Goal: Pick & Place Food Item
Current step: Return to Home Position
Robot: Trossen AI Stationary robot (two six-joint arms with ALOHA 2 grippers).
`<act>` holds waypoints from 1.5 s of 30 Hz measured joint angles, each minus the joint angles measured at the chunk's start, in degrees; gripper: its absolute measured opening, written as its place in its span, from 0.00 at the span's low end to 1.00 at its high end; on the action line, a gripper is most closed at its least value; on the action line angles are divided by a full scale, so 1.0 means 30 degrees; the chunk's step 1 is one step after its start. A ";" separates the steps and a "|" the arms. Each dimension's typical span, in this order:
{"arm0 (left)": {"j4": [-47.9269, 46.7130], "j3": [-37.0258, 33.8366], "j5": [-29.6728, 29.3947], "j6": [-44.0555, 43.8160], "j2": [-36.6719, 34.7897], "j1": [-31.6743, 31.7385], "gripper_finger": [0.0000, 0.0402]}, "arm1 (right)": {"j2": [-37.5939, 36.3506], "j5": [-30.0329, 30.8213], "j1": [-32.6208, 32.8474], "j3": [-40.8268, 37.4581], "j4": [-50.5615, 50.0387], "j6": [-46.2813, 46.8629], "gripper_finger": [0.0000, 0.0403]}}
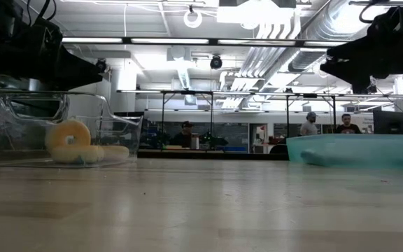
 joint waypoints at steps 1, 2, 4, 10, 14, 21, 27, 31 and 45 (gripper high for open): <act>0.0004 0.0000 0.0000 0.0000 -0.0004 -0.0002 0.47 | -0.0001 0.0019 0.0000 0.0000 -0.0237 0.0040 0.55; 0.0000 0.0000 0.0007 0.0000 0.0000 0.0002 0.47 | 0.0000 0.0011 0.0000 -0.0003 -0.0450 0.0079 0.55; 0.0005 0.0000 0.0010 0.0000 0.0000 0.0001 0.47 | 0.0000 -0.0020 0.0000 -0.0007 -0.0591 0.0204 0.55; 0.0000 0.0000 0.0022 0.0000 -0.0004 0.0002 0.47 | 0.0000 0.0001 -0.0007 -0.0015 -0.0661 -0.0420 0.55; 0.0001 0.0000 0.0022 0.0000 0.0000 -0.0001 0.47 | 0.0000 -0.0382 -0.0015 -0.0021 -0.0762 -0.1690 0.55; 0.0000 0.0000 0.0029 0.0000 -0.0002 0.0006 0.47 | 0.0003 -0.4333 -0.0344 -0.0029 -0.1547 -0.2750 0.55; 0.0007 0.0000 0.0033 0.0000 0.0000 -0.0002 0.47 | 0.0029 -0.4479 -0.0466 -0.0029 -0.1531 -0.2659 0.55; 0.0002 0.0000 0.0036 0.0000 -0.0001 -0.0001 0.47 | 0.0029 -0.4479 -0.0466 -0.0044 -0.1531 -0.2664 0.55; 0.0002 0.0000 0.0042 0.0000 -0.0004 0.0002 0.47 | 0.0029 -0.4472 -0.0466 -0.0051 -0.1539 -0.2535 0.55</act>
